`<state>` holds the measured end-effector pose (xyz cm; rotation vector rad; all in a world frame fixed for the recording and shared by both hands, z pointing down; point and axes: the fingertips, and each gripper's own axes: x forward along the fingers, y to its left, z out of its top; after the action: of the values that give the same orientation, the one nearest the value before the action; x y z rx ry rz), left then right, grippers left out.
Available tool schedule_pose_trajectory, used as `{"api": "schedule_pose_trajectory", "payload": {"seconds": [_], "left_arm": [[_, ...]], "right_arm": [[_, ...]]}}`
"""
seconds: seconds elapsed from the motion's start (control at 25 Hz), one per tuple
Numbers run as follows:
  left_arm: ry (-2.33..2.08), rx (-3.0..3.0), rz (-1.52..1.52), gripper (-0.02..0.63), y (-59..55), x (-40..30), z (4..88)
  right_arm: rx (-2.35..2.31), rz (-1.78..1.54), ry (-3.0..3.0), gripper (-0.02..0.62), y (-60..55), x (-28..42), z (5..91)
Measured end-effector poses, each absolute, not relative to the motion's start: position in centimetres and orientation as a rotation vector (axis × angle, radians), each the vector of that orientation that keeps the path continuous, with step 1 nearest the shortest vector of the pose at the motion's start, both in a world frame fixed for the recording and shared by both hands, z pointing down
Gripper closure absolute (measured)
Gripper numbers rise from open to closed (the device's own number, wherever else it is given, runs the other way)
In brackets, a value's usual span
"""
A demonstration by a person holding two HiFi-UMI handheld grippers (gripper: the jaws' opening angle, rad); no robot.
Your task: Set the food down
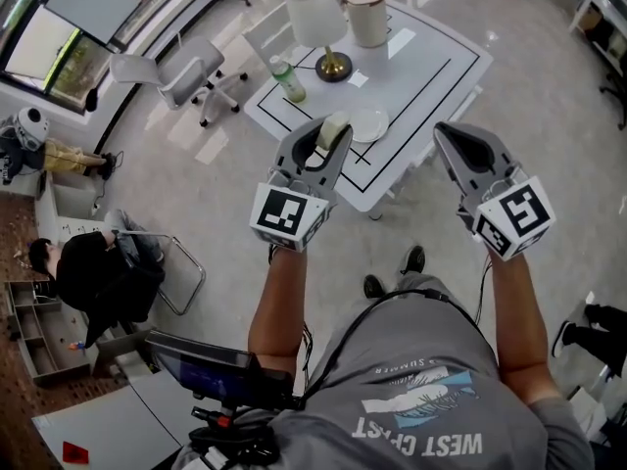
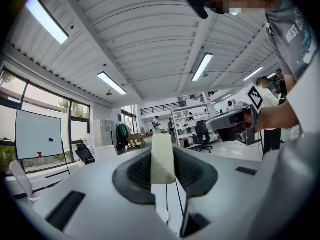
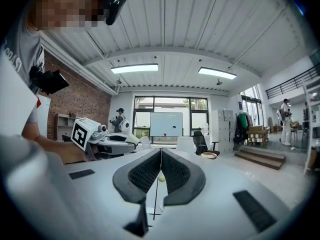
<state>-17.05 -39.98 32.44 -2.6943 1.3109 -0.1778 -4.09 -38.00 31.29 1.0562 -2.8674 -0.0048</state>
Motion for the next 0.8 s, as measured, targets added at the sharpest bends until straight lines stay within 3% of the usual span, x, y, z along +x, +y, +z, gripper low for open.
{"api": "schedule_pose_trajectory", "payload": {"seconds": [0.8], "left_arm": [[1.435, -2.622, -0.372, 0.506, -51.0, -12.4, 37.1]], "right_arm": [[0.902, 0.04, -2.905, 0.588, -47.8, 0.9, 33.6]]}}
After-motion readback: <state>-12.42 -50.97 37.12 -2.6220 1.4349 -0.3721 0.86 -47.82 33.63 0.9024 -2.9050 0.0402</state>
